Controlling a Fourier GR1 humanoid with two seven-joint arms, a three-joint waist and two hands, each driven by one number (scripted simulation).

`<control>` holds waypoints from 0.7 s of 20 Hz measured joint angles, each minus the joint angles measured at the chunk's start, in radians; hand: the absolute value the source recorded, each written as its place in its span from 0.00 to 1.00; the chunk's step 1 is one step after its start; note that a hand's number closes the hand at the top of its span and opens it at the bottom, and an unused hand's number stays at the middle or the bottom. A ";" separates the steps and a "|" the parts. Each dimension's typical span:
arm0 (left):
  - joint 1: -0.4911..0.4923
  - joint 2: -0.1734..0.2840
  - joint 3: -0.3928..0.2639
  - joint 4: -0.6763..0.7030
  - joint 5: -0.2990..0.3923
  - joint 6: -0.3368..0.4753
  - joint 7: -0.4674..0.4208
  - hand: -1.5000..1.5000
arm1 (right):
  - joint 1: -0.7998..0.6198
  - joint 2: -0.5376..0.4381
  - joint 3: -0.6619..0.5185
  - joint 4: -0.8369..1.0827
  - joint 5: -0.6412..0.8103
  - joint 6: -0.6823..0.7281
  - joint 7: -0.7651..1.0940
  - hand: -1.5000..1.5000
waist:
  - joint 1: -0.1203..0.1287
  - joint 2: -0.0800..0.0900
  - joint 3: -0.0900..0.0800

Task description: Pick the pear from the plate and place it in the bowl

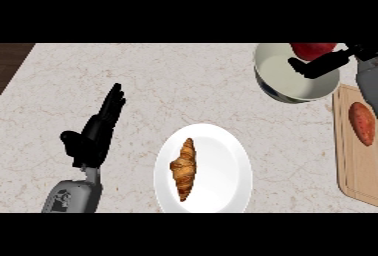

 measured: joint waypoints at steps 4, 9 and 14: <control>-0.009 -0.006 -0.005 -0.005 -0.002 0.000 0.008 0.50 | -0.059 0.017 -0.010 0.220 0.063 -0.055 -0.114 1.00 | 0.007 0.003 0.000; -0.013 -0.029 -0.029 -0.007 -0.022 0.016 0.011 0.50 | -0.101 0.038 -0.014 0.436 0.089 -0.016 -0.196 0.00 | 0.018 0.009 0.001; -0.013 -0.010 -0.010 -0.001 -0.003 -0.008 0.002 0.50 | -0.119 0.036 -0.016 0.579 0.096 0.086 -0.314 0.00 | 0.024 0.013 0.002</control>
